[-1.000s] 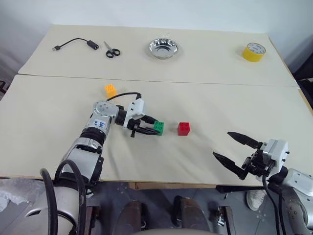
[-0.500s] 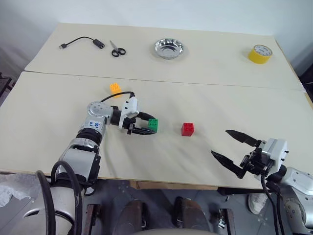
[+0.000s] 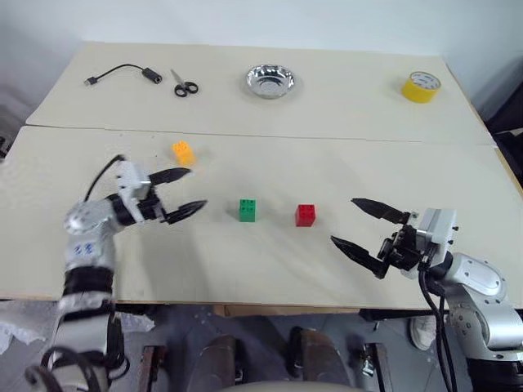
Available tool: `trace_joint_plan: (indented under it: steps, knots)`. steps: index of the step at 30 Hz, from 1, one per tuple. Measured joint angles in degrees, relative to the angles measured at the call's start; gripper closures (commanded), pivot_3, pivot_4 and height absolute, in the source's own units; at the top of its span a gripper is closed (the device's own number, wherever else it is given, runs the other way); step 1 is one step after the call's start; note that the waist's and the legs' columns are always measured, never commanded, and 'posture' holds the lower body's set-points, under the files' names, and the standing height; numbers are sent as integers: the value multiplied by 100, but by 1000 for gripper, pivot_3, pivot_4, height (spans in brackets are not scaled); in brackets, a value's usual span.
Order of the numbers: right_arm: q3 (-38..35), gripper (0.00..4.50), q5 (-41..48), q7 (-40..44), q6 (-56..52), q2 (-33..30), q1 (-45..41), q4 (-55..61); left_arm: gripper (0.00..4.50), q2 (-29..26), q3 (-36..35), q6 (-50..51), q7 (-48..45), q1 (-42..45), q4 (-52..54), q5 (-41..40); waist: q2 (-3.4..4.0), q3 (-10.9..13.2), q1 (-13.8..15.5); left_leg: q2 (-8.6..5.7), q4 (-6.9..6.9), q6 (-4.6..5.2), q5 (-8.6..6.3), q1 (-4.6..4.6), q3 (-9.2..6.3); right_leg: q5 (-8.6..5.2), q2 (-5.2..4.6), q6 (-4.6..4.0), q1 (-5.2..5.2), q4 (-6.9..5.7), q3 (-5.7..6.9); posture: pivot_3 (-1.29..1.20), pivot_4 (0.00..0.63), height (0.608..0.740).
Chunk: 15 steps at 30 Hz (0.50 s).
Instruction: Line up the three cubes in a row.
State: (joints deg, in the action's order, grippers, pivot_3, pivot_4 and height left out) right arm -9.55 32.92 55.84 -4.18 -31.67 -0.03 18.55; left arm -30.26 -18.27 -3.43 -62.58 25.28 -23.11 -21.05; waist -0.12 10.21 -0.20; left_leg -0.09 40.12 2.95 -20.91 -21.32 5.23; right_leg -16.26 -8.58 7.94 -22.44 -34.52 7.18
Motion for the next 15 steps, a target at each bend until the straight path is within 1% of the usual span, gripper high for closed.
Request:
trace_joint_plan:
  steps: [3, 7, 9, 12, 15]
  knots:
    - [133, 0, 1, -64, 5, 86, -235, 103, 25, 26, -684, 458, 943, -1218, 1202, -274, 1, -1, 7, -7, -1, 6, -3, 9, 2, 0, -9, 0, 9, 10, -15, 0, 150, 740]
    - [253, 0, -19, -128, 21, 89, -475, 186, 25, 328, -1231, 664, 1774, -2518, 1901, -347, 0, 0, 33, -6, -3, 2, -5, 10, -2, 0, -7, -1, 9, 13, -15, 0, 150, 740]
    - [307, 0, 6, -120, 15, 89, -577, 239, 25, 569, -1512, 726, 2198, -3097, 2249, -435, 0, 0, 30, -6, -3, 0, -7, 10, 0, 0, -7, -1, 9, 16, -17, 0, 150, 740]
    - [316, 0, 39, -77, 9, 88, -651, 250, 25, 716, -1619, 830, 2448, -3502, 2608, -568, 0, -1, 74, -7, -3, -1, -8, 9, 1, 0, -8, -2, 11, 23, -17, 0, 150, 740]
    - [349, 0, 38, -5, 8, 86, -725, 221, 25, 781, -1484, 864, 2615, -3527, 2875, -581, 0, -1, 109, -6, -4, -1, -8, 9, 7, 0, -7, -2, 11, 32, -22, 0, 150, 740]
